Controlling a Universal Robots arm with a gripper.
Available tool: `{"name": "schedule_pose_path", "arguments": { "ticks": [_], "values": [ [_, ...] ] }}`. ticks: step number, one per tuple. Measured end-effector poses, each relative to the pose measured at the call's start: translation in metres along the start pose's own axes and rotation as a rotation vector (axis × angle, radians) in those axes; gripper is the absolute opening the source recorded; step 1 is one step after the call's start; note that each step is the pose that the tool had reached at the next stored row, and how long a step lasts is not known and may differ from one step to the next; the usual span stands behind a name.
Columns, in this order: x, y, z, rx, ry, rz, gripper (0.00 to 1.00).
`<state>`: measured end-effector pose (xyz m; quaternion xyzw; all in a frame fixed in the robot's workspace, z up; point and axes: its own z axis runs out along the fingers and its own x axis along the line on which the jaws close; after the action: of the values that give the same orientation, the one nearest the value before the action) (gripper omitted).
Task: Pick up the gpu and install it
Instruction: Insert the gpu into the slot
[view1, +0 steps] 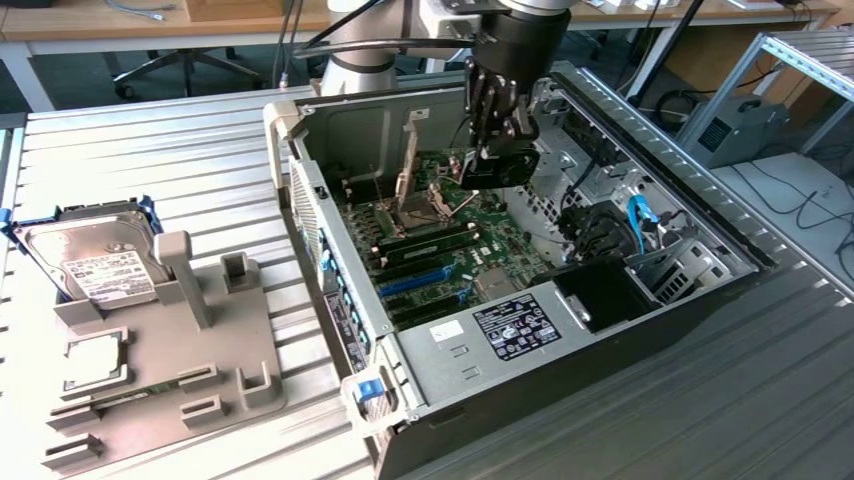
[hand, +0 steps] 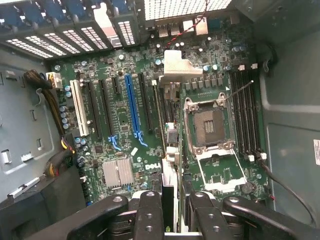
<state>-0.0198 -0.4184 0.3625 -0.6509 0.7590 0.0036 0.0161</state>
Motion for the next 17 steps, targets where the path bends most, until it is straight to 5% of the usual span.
{"name": "schedule_pose_path", "arguments": {
  "ticks": [17],
  "values": [
    [0.0000, 0.0000, 0.0000, -0.0020, -0.0011, -0.070, 0.26]
  ]
}}
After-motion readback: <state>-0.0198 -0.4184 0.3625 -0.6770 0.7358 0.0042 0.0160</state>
